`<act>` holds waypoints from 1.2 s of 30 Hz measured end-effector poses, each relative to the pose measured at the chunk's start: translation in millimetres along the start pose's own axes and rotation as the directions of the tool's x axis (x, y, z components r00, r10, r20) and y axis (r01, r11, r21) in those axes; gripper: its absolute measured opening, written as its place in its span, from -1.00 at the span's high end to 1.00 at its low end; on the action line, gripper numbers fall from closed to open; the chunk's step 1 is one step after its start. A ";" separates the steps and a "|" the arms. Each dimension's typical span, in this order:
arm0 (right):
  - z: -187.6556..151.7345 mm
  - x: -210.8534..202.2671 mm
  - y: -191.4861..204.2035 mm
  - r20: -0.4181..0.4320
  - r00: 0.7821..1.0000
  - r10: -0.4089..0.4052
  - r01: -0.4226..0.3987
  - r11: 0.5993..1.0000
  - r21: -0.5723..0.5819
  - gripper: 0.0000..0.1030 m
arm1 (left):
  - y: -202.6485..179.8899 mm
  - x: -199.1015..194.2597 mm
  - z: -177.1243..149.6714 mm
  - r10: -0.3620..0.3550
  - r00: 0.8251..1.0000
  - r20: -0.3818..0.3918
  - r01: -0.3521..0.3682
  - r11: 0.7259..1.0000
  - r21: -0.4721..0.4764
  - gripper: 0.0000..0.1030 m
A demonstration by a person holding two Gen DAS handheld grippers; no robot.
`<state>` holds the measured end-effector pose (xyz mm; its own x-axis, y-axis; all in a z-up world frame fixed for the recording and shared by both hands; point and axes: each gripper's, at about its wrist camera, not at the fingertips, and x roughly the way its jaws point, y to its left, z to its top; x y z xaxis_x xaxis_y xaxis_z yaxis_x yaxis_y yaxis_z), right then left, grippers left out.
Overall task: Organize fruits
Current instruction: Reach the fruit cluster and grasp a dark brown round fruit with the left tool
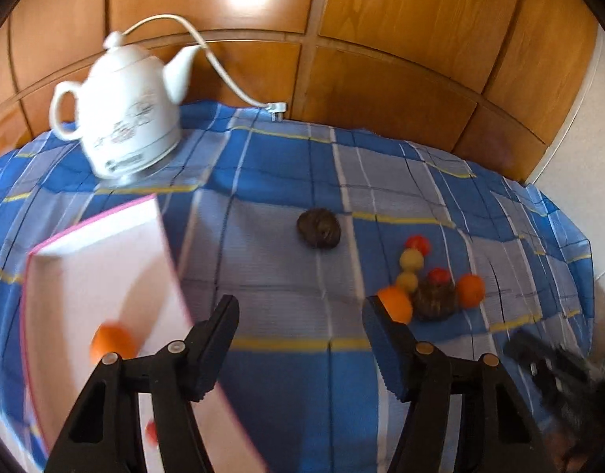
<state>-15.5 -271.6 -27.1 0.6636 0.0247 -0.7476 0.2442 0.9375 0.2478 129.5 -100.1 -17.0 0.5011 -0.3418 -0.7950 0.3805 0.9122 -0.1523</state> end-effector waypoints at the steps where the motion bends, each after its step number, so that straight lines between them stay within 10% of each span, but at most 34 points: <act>1: 0.5 -0.6 -0.6 0.001 1.000 -0.001 0.001 1.000 -0.002 0.46 | -2.9 7.7 6.8 0.005 1.000 -0.005 -0.005 1.000 0.011 -0.26; 17: 7.2 2.5 -26.5 0.000 1.000 -0.027 0.027 1.000 0.017 0.44 | -33.6 119.5 65.4 0.101 0.989 -0.110 -0.091 0.992 0.089 -0.28; 20: 7.8 3.0 -31.3 -0.001 1.000 -0.027 0.027 0.999 0.027 0.44 | -24.6 135.8 62.3 0.059 0.984 -0.166 -0.053 0.998 0.037 0.10; 36: 37.5 4.1 -37.1 0.007 1.000 0.030 -0.030 0.999 0.043 0.44 | -49.8 3.6 -25.3 -0.110 0.994 0.030 0.105 0.985 0.140 0.11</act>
<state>4.6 -319.4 -16.2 0.6758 0.0501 -0.7354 0.2544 0.9205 0.2965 92.7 -141.0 -27.1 0.4791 -0.4463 -0.7558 0.5355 0.8309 -0.1511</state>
